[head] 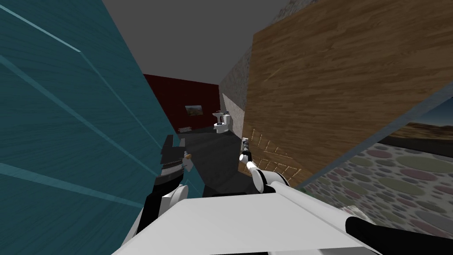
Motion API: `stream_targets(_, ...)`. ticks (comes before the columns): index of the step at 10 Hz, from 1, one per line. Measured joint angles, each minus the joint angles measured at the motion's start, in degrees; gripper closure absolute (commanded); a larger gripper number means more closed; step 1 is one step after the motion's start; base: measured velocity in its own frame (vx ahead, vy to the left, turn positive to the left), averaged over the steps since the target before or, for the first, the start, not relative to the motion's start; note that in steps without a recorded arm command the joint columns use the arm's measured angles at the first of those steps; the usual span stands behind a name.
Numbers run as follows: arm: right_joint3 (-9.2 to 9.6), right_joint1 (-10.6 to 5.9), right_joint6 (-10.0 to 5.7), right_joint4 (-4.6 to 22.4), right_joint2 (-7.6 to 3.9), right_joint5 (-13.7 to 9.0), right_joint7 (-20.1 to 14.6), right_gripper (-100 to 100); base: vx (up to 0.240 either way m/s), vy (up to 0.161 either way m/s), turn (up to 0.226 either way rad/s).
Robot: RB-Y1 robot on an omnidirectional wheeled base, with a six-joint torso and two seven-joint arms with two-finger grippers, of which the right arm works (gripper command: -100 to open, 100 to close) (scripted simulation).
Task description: Push the door open
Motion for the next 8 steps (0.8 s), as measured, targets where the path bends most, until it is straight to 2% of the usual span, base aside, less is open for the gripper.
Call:
stream_targets(2, -0.04, 0.57, 0.18, -1.0, 0.76, -0.1, 0.2, -100, 0.002, 0.008, -0.002)
stream_targets(3, -0.04, 0.61, 0.29, -1.2, 0.79, -0.1, 0.3, 100, 0.0, 0.0, 0.0)
stream_targets(8, -0.03, 0.66, 0.27, -1.0, 0.84, -0.1, 0.2, 100, 0.0, 0.0, 0.0)
